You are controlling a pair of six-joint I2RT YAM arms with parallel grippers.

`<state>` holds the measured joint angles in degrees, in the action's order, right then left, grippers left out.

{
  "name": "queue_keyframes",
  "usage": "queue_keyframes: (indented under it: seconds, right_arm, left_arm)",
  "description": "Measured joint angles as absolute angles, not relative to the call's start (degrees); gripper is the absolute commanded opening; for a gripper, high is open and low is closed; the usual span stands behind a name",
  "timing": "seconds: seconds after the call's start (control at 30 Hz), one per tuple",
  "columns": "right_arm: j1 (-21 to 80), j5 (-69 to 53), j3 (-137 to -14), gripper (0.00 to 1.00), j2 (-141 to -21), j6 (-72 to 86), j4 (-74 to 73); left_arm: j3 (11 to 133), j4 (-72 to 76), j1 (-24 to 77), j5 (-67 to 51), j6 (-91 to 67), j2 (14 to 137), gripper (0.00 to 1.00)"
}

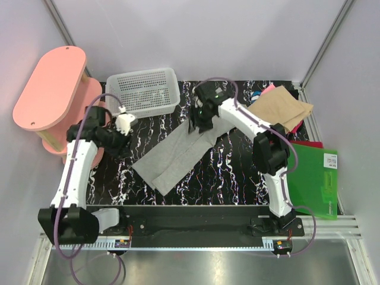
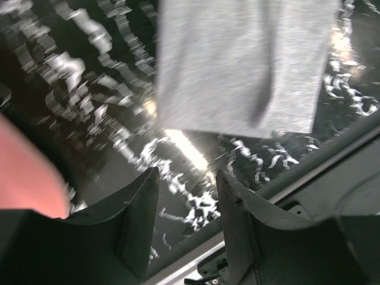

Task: Fold and stack the t-shirts
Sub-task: Rotate the tshirt 45 degrees, then grab the bottom of the folded rectangular tshirt with right arm

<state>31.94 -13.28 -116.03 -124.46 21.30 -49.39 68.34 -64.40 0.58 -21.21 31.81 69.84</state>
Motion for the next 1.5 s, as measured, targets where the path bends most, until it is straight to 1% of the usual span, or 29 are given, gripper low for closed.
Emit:
queue_keyframes:
  seconds: [0.1, 0.23, 0.33, 0.43, 0.7, 0.8, 0.83, 0.87, 1.03, 1.13, 1.23, 1.37, 1.5]
  right_arm:
    - [37.04, -9.65, -105.82, 0.58, -121.99, 21.15, -49.28]
    - [45.69, -5.54, -97.56, 0.57, -121.03, 21.23, -49.43]
    - [53.87, -3.66, -95.20, 0.56, -121.03, 21.47, -49.43]
    - [58.65, -2.33, -95.53, 0.56, -121.01, 21.89, -49.41]
    - [61.21, 1.26, -103.66, 0.56, -121.16, 22.74, -50.52]
    - [61.93, 2.44, -106.91, 0.60, -122.56, 22.76, -50.65]
    - [62.39, 2.92, -108.40, 0.63, -123.70, 22.70, -50.94]
    - [62.83, 3.29, -109.45, 0.64, -124.73, 22.70, -50.92]
    - [67.42, 7.66, -117.58, 0.68, -132.66, 20.88, -54.04]
    - [70.91, 9.72, -122.06, 0.68, -136.44, 19.18, -56.25]
    - [73.17, 10.37, -126.04, 0.69, -138.85, 18.06, -58.00]
    - [73.67, 10.66, -131.44, 0.69, -141.38, 17.43, -59.57]
    - [73.17, 11.25, -132.64, 0.69, -142.32, 17.26, -59.90]
  left_arm:
    - [66.78, -65.04, -6.04, -21.96, 33.41, 66.35, 0.48]
    - [64.49, -65.65, -14.09, -23.62, 34.98, 64.05, 0.47]
    - [63.33, -65.95, -18.22, -25.02, 35.64, 64.31, 0.47]
    - [62.78, -66.15, -20.86, -26.50, 36.07, 65.06, 0.47]
    - [61.65, -66.08, -25.63, -28.88, 37.47, 65.25, 0.47]
    - [61.34, -66.17, -28.34, -29.87, 38.26, 65.34, 0.47]
    - [61.36, -66.15, -29.71, -30.22, 38.65, 65.41, 0.47]
    - [61.36, -66.17, -30.79, -30.48, 38.89, 65.56, 0.47]
    - [63.59, -68.42, -39.29, -33.87, 42.41, 70.78, 0.47]
    - [65.14, -70.63, -42.26, -35.81, 45.50, 74.56, 0.47]
    - [65.23, -71.61, -43.75, -36.67, 47.88, 76.01, 0.47]
    - [65.19, -73.30, -44.01, -37.10, 49.91, 75.48, 0.47]
    - [64.73, -74.13, -44.05, -37.50, 51.68, 74.85, 0.47]
